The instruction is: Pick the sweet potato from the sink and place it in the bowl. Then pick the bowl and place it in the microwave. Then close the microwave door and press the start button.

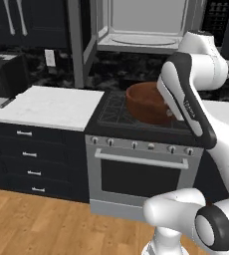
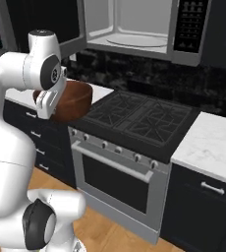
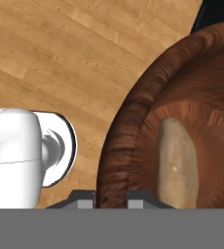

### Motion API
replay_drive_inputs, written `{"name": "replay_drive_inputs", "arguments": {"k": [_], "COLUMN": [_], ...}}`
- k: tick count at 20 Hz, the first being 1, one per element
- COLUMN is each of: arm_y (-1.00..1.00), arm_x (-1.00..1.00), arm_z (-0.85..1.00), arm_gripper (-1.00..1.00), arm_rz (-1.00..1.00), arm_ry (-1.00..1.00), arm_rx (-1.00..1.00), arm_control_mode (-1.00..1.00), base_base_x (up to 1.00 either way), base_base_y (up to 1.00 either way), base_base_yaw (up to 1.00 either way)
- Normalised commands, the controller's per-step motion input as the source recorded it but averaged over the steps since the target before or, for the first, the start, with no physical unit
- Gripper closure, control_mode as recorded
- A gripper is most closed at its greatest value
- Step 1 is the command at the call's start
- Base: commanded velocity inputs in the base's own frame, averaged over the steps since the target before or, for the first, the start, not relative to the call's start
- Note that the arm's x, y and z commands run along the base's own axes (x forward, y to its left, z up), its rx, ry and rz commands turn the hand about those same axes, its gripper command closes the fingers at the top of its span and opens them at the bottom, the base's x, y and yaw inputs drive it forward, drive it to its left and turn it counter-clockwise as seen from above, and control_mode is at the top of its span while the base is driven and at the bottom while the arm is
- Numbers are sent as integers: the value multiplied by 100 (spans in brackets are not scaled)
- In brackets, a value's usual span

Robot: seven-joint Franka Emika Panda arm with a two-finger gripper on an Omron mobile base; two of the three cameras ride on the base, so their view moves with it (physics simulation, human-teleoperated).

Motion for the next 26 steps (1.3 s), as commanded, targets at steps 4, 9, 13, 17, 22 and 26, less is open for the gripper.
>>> {"name": "replay_drive_inputs", "arguments": {"k": [4,9,13,17,22,26], "arm_y": [0,0,0,0,0,0], "arm_x": [0,0,0,0,0,0], "arm_z": [0,0,0,0,0,0], "arm_gripper": [100,100,100,100,100,100], "arm_rz": [0,0,0,0,0,0], "arm_ry": [0,0,0,0,0,0], "arm_rx": [0,0,0,0,0,0], "arm_control_mode": [100,100,100,100,100,100], "base_base_x": [36,45,54,52,55,59], "base_base_y": [-50,-31,-2,-22,-10,0], "base_base_yaw": [21,18,13,15,13,10]}}
